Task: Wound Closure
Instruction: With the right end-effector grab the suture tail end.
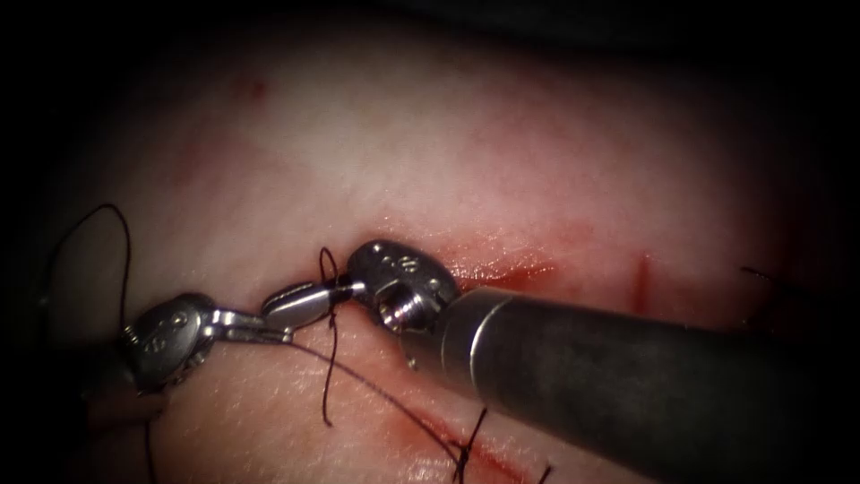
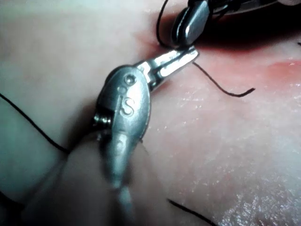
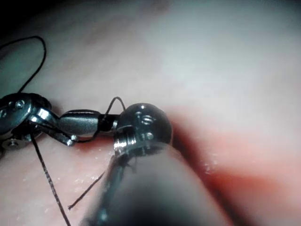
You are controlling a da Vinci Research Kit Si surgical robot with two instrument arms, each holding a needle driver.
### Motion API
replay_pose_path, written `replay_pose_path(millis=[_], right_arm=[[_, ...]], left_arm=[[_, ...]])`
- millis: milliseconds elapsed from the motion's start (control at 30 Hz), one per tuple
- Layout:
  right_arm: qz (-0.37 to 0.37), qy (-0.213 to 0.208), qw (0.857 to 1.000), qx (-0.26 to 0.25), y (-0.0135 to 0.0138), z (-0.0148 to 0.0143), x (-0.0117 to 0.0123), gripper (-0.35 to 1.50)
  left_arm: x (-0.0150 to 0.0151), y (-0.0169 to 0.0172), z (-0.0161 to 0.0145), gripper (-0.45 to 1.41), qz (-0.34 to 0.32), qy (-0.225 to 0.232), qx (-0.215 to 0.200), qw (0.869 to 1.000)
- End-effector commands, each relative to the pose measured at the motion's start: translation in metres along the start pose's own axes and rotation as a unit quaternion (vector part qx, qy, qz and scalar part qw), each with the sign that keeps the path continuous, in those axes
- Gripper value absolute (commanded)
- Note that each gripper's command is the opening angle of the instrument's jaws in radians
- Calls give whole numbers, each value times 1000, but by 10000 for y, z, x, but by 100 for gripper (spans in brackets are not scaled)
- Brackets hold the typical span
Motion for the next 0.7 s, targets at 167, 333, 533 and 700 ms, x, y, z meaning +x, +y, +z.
replay_pose_path(millis=[167,333,533,700], right_arm=[[2,21,1000,-7,2,1,10,-35],[0,27,1000,-9,4,-1,14,-35],[-5,22,1000,-6,3,2,8,-35],[-5,23,1000,-7,2,1,8,-35]], left_arm=[[-6,-4,6,-45,0,0,2,1000],[-2,-3,8,-45,-1,0,3,1000],[5,-6,10,-45,-8,0,5,1000],[10,-7,11,-45,-8,-1,5,1000]])
